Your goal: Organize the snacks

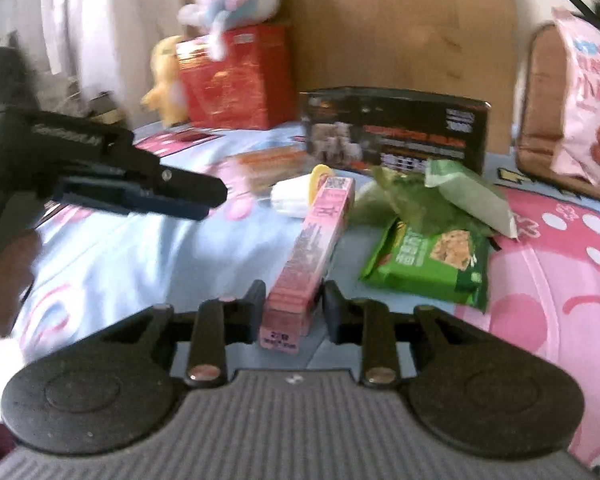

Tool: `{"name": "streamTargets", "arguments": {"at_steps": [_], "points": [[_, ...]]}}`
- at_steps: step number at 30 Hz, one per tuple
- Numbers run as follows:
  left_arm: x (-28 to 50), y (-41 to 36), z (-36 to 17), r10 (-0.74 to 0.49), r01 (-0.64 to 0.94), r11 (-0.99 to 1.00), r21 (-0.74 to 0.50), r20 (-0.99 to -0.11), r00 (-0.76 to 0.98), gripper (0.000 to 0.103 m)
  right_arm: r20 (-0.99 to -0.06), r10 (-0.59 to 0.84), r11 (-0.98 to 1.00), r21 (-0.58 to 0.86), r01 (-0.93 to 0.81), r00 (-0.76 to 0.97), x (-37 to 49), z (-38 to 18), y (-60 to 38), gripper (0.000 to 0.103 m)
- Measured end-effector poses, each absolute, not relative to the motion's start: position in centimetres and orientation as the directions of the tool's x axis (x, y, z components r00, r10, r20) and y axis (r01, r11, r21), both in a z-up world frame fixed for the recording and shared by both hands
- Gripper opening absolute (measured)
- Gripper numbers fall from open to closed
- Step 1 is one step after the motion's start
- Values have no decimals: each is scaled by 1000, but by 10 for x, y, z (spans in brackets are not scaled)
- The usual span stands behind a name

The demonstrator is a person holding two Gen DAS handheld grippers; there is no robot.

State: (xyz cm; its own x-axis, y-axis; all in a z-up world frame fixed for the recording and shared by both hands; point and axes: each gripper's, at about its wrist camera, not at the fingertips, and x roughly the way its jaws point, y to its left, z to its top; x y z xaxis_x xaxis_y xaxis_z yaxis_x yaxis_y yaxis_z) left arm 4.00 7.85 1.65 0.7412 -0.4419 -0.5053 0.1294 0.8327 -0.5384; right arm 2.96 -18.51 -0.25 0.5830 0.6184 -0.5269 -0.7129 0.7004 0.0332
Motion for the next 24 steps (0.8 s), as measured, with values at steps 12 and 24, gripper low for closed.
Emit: {"name": "streamTargets", "arguments": {"at_steps": [12,24], "points": [[36,76,15,-478,166,817,-552,-490,729,48,-421,500,852,81,-518,757,18,8,-260,48],[25,63,13,-523,189,812,-552,-546,655,50,-447,554,804,70,-590,702,16,4,-235,61]]}}
